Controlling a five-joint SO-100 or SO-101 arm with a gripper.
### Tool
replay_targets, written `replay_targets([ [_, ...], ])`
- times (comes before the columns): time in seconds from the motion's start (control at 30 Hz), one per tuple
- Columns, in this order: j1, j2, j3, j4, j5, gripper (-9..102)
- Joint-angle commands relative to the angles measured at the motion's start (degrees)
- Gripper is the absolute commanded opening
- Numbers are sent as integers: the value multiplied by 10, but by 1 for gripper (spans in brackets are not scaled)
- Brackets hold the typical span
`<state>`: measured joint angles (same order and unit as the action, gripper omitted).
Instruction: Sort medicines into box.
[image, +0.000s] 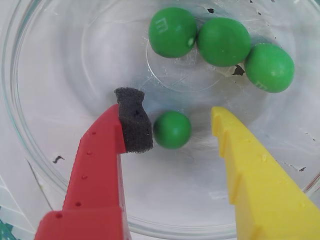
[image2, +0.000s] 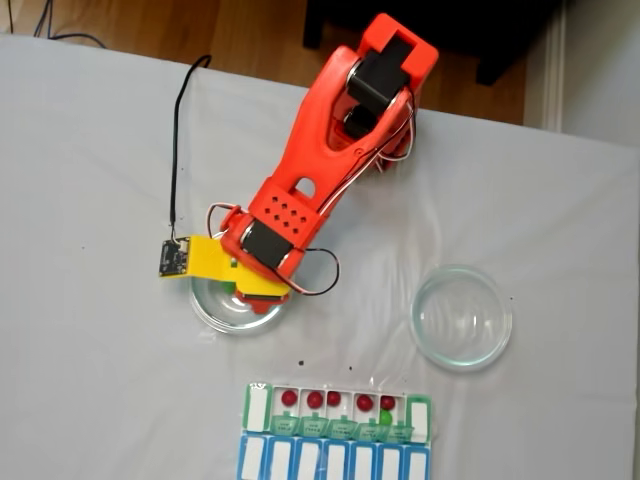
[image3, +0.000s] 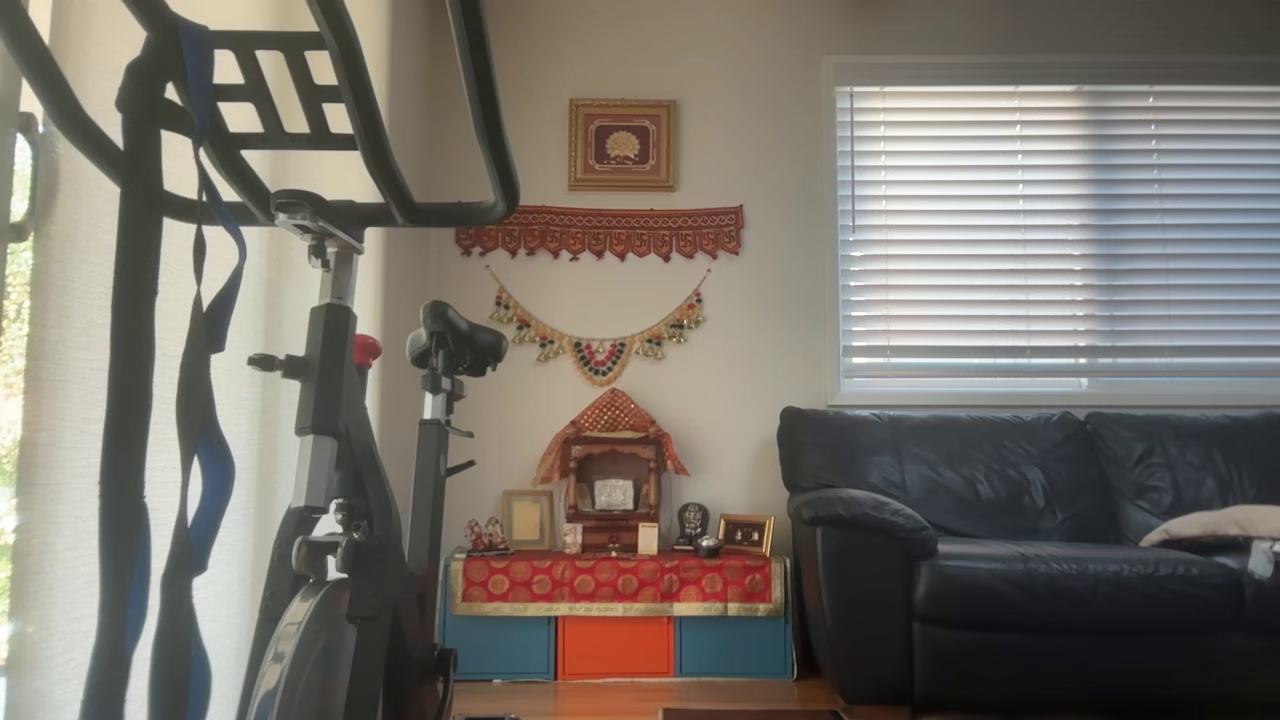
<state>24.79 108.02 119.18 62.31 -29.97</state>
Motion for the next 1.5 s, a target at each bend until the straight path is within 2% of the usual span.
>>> replay_targets([
  [0.0,-11,46,0,-6,5,22],
  [0.8,-27,33,17,-3,2,17],
  [1.2,-28,34,19,-2,2,10],
  [1.47,-28,34,20,-2,1,13],
])
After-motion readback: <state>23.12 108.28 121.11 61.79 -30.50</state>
